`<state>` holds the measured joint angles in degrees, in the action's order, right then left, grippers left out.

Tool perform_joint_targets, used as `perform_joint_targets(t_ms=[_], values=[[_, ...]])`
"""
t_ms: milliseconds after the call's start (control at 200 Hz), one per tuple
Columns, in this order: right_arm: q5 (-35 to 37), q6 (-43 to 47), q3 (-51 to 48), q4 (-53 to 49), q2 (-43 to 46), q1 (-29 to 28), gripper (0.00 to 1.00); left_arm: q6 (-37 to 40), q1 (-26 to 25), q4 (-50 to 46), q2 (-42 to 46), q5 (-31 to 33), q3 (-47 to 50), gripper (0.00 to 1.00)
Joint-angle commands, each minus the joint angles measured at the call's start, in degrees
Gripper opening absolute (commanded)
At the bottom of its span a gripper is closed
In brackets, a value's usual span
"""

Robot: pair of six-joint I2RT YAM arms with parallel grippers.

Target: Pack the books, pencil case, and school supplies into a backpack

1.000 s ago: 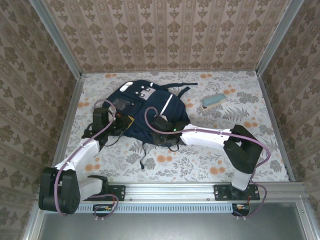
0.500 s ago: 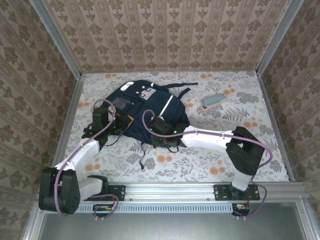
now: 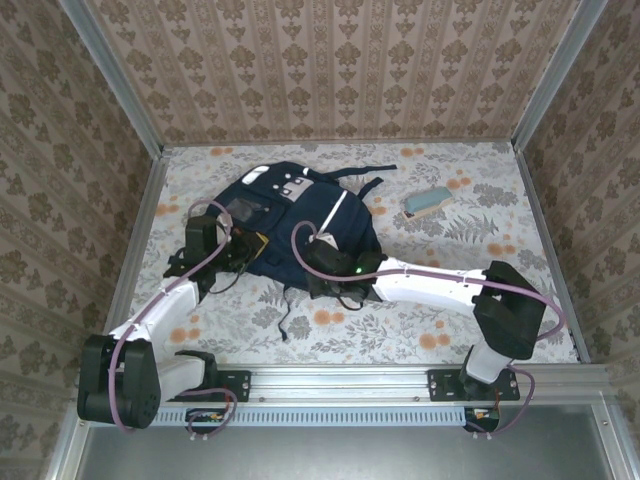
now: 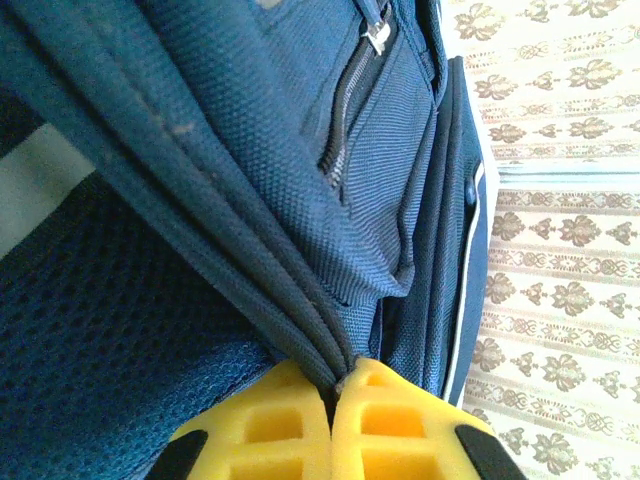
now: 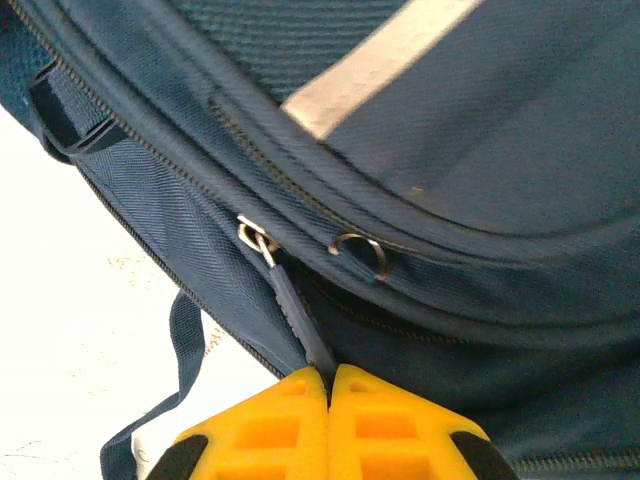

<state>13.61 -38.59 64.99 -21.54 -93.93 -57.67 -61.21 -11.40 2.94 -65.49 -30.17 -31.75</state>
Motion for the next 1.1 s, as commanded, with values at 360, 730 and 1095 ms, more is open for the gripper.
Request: perform_joint_targets(t_ms=[360,730,1095], values=[[2.8,-3.6,-4.8,-6.1,7.6,1.4,0.13,3.5,2.1,0.5,0.2,-2.4,0.7,0.22],[1.5,-9.6,-11.2,-1.2,17.2,5.7,0.68,20.3,-3.7,-26.4,13.5,10.3,-4.6,0.63],[-2.0,-15.7,-22.9,-0.8,29.8,18.0,0.84,41.4,-34.7,-39.0,-7.1,36.5,-26.3,0.58]])
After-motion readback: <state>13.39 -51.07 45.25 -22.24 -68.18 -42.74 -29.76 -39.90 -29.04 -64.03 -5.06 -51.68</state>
